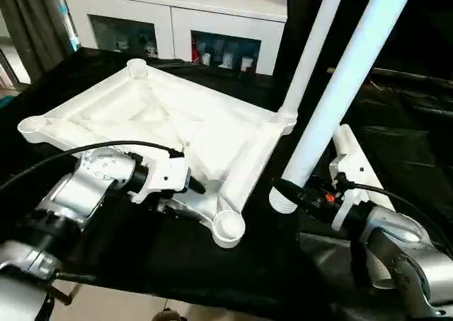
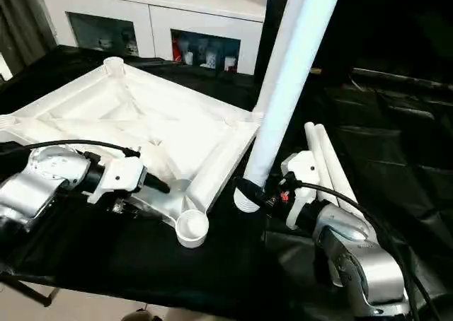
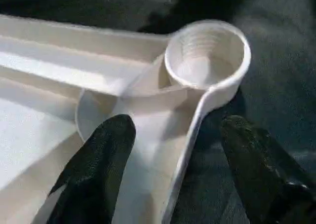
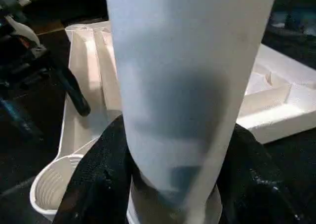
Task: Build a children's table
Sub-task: Insert table leg to table base
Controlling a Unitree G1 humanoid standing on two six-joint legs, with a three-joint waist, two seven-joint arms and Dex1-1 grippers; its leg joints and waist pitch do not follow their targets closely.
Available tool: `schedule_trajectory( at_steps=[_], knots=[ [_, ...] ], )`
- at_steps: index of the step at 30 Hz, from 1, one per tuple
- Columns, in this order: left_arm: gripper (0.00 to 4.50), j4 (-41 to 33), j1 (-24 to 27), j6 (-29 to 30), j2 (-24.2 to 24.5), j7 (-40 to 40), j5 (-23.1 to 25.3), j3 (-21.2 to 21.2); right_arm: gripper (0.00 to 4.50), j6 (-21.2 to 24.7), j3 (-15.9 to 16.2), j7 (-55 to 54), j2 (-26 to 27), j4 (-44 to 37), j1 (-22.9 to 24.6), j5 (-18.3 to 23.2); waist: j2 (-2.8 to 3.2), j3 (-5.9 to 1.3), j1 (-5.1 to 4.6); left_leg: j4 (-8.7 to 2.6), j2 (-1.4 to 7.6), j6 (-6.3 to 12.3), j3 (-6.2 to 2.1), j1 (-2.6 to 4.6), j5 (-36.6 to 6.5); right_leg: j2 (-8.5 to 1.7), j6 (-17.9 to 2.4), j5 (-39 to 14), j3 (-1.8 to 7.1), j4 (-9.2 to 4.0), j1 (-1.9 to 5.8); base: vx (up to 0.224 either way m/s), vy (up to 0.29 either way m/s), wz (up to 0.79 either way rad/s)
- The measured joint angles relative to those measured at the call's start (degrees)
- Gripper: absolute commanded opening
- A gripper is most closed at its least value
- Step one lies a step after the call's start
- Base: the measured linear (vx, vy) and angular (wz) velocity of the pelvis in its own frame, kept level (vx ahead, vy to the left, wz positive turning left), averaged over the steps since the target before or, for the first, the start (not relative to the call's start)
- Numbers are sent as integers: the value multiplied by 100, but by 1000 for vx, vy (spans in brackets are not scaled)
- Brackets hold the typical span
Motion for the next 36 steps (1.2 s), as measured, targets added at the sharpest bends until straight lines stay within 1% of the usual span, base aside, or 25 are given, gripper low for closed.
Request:
schedule_trajectory(
  at_steps=[1, 3, 5, 6, 9, 10, 11, 12, 13, 14, 16, 17, 19, 20, 22, 23, 27, 28, 29, 32, 34, 36],
  knots=[
    [291, 151, -55, -113, -7, -25, 52, -40, 192, -7, 0, -2, -24, -25, 15, -7, 3, 0, 1, 0, 0, 0, 0, 0, 0, 0, 0, 0, 0, 0, 1, 0, 0, 0],
    [257, 296, -124, -230, -18, -51, 99, -70, 192, -9, 1, -5, -47, -25, 45, -11, 5, 1, 7, 1, 0, 0, 0, -1, 0, 0, -2, 1, 0, -2, 1, 0, 0, 0],
    [249, 403, -187, -336, -25, -81, 148, -100, 192, -14, 5, -8, -47, -25, 115, -17, 17, 4, 18, 1, 0, 0, 0, -1, 0, 0, -7, 4, 0, -4, 3, 0, 0, 0],
    [249, 477, -219, -389, -40, -112, 188, -109, 192, -14, 15, -10, -48, -25, 133, -44, 29, 7, 19, 2, 0, 0, 0, 0, 0, -2, -13, 7, 0, -4, 4, 0, 0, 0],
    [212, 623, -314, -537, -83, -166, 253, -160, 192, -24, 24, -16, -57, -25, 156, -104, 59, 19, 15, 3, -1, 0, 2, 1, 0, -4, -12, 7, -1, -3, 5, 0, 0, 0],
    [206, 674, -351, -580, -125, -169, 253, -161, 192, -43, 28, -17, -66, -27, 160, -118, 71, 26, 15, 3, -1, 0, 2, 2, 0, -4, -12, 7, -1, -3, 6, 0, 0, 0],
    [193, 715, -376, -615, -144, -172, 256, -165, 192, -61, 35, -20, -70, -34, 164, -136, 87, 31, 15, 3, -1, 0, 2, 1, 0, -4, -12, 7, -2, -2, 6, 0, 0, 0],
    [193, 780, -402, -677, -158, -179, 274, -172, 192, -75, 56, -29, -78, -51, 180, -147, 100, 31, 13, 3, -1, 0, 2, 1, 0, -4, -12, 7, -2, -2, 6, 0, 0, 0],
    [169, 862, -438, -738, -169, -189, 312, -184, 192, -75, 91, -36, -85, -86, 206, -156, 120, 28, 10, 3, 0, 0, 2, 2, 0, -4, -12, 7, -2, -2, 6, 0, 0, 0],
    [169, 912, -450, -789, -175, -192, 328, -195, 192, -75, 120, -45, -88, -118, 224, -162, 134, 24, 10, 2, -1, 0, 2, 1, 0, -4, -12, 7, -2, -2, 6, 0, 0, 0],
    [160, 1076, -467, -923, -227, -194, 380, -229, 192, -82, 150, -69, -90, -199, 234, -173, 190, 15, 7, 5, -1, 1, 2, -1, 0, -5, -12, 8, -2, -4, 7, 0, 0, 0],
    [154, 1127, -483, -969, -254, -195, 409, -246, 192, -86, 150, -73, -90, -211, 236, -182, 208, 13, 9, 5, -2, 1, 3, -1, 0, -6, -12, 7, -2, -3, 6, 0, 0, 0],
    [129, 1311, -598, -1081, -355, -216, 477, -279, 192, -89, 160, -82, -98, -233, 249, -202, 230, 10, 16, 5, -1, 1, 3, -2, 0, -6, -12, 7, -5, -3, 7, 0, 0, 0],
    [129, 1387, -645, -1147, -376, -233, 510, -297, 192, -92, 174, -86, -98, -240, 254, -210, 244, 10, 20, 5, -1, 1, 3, -1, 0, -6, -12, 7, -6, -3, 7, 0, 0, 0],
    [109, 1573, -719, -1250, -405, -255, 582, -329, 192, -114, 198, -115, -97, -252, 292, -222, 286, 3, 16, 6, -2, 2, 3, -1, 0, -8, -11, 7, -6, -5, 10, 0, 0, 0],
    [97, 1661, -749, -1298, -421, -266, 608, -343, 192, -121, 207, -140, -96, -252, 325, -238, 295, 2, 17, 6, -2, 2, 3, 0, 0, -9, -10, 6, -6, -4, 10, 0, 0, 0],
    [69, 1967, -827, -1386, -467, -280, 750, -408, 192, -139, 247, -200, -68, -252, 380, -322, 302, 3, 17, 6, -2, 2, 3, -1, 0, -9, -4, 3, -9, -4, 10, 0, 0, 0],
    [69, 1981, -828, -1323, -488, -292, 738, -396, 192, -144, 247, -205, -61, -251, 380, -333, 300, 3, 17, 6, -2, 2, 3, -1, 0, -10, -4, 3, -9, -4, 10, 0, 0, 0],
    [45, 1988, -829, -1255, -510, -301, 732, -378, 192, -147, 247, -208, -53, -250, 377, -338, 300, 3, 19, 7, -2, 3, 3, 0, 0, -12, -4, 3, -9, -4, 11, 0, 0, 0],
    [32, 1976, -827, -1110, -520, -336, 717, -368, 192, -228, 301, -194, -41, -216, 304, -387, 299, 2, 29, 6, -4, 5, 10, 0, 2, -26, -4, 3, -18, -2, 12, 0, 0, 0],
    [25, 1930, -823, -1032, -530, -343, 737, -372, 192, -265, 353, -193, -20, -124, 163, -395, 293, 0, -2, 7, -5, 7, 22, 1, 2, -44, -3, 4, -31, 0, 10, 0, 0, 0],
    [17, 1781, -773, -785, -521, -343, 729, -365, 192, -266, 353, -206, 38, -34, 66, -395, 282, -5, -16, 7, -6, 11, 23, -2, -1, -52, -1, 5, -37, 0, 11, 0, 0, 0]
  ],
)
